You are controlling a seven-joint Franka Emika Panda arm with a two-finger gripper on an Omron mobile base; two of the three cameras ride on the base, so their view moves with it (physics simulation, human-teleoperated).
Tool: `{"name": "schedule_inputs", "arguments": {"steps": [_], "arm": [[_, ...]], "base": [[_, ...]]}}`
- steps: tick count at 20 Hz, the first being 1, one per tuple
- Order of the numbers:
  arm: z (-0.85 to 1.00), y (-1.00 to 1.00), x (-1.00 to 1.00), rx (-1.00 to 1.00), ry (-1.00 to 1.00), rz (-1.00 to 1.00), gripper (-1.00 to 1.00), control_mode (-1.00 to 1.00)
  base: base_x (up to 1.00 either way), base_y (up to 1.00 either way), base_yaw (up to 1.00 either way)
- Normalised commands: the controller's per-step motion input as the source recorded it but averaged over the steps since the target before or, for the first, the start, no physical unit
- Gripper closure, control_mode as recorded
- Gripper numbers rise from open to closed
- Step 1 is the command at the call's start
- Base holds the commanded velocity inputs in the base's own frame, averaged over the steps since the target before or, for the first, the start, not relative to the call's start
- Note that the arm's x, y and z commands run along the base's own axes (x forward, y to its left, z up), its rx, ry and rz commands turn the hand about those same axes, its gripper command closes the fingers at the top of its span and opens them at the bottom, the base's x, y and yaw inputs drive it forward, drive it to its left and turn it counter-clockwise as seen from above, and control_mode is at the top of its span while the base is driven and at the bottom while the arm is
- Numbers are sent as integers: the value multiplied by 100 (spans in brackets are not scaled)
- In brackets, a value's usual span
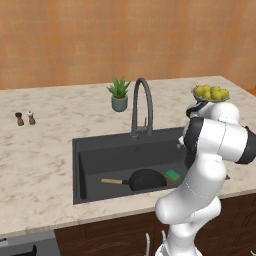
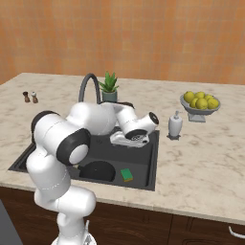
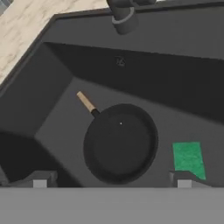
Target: Pick the pan and sponge and place them into the sink. Then turn on the water.
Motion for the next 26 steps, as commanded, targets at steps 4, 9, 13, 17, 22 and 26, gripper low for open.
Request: {"name": "schedule_inputs", "arguments": {"steps": [4, 9, 13, 17, 22, 26], "arm": [[21, 51, 24, 20, -5, -13, -100, -100], [0, 25, 2, 0, 0, -6, -100, -100], [0, 19, 0, 1, -1, 0, -100, -100], [0, 40, 17, 0, 0, -9, -100, -100], [12, 20, 25, 5, 0, -12, -100, -100], [0, 13, 27, 0, 0, -16, -100, -100]], "base": [[0, 0, 0], [0, 0, 0], [0, 0, 0], [0, 0, 0], [0, 0, 0], [0, 0, 0]]}}
